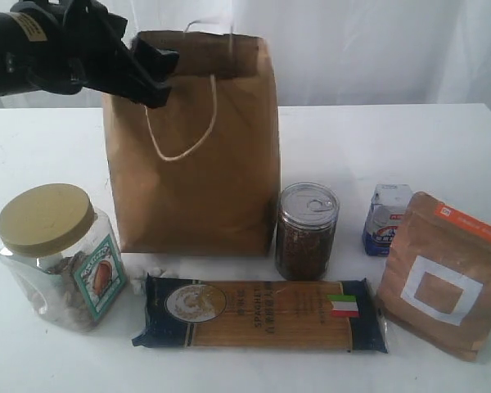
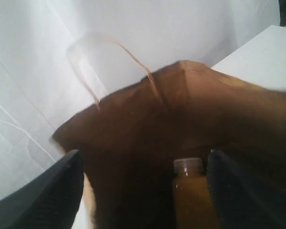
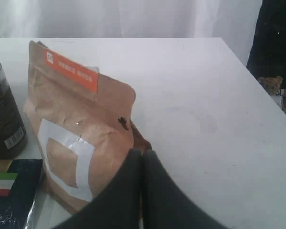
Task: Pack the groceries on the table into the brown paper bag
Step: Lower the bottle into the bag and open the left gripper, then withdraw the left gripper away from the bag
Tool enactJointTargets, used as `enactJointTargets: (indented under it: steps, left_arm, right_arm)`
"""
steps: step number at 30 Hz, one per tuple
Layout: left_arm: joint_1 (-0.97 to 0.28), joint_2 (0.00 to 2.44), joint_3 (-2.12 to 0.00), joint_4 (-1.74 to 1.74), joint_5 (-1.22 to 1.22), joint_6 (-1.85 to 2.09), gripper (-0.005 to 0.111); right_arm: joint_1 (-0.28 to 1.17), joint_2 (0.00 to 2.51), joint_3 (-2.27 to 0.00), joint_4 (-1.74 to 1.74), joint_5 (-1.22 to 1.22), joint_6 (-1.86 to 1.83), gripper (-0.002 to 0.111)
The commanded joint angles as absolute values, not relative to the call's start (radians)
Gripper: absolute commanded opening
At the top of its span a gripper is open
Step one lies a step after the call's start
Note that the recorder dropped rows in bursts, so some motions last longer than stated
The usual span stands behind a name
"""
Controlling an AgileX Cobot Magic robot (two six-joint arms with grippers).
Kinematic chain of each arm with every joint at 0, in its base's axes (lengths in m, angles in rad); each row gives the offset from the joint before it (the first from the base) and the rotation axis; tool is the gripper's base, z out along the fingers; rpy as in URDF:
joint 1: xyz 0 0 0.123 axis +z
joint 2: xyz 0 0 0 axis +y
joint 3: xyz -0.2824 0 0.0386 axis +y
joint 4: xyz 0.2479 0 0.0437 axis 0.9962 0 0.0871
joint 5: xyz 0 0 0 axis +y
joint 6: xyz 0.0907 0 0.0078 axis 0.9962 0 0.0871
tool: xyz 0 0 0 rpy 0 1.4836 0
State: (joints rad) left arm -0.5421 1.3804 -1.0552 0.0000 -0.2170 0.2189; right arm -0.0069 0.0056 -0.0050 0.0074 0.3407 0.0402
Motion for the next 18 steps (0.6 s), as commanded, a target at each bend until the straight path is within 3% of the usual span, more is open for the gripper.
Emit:
enactJointTargets:
  steps: [1,10,15,18]
  left_arm:
    - [-0.539,1.372,-1.059,0.000,-0.214,0.218,0.075]
    - [-0.539,1.367,-1.059,0.000,-0.165,0.214,0.074]
    - [-0.539,1.281,-1.059,0.000,-0.367,0.214,0.067]
    - [-0.539,1.249,-1.059,0.000,-0.319,0.214,0.067]
  right_arm:
    - [-0.012,0.000,0.000,0.007,0.336,0.042,0.000]
    - [-0.012,0.000,0.000,0.007,0.336,0.042,0.000]
    - [-0.012,0.000,0.000,0.007,0.336,0.042,0.000]
    - [-0.012,0.000,0.000,0.007,0.336,0.042,0.000]
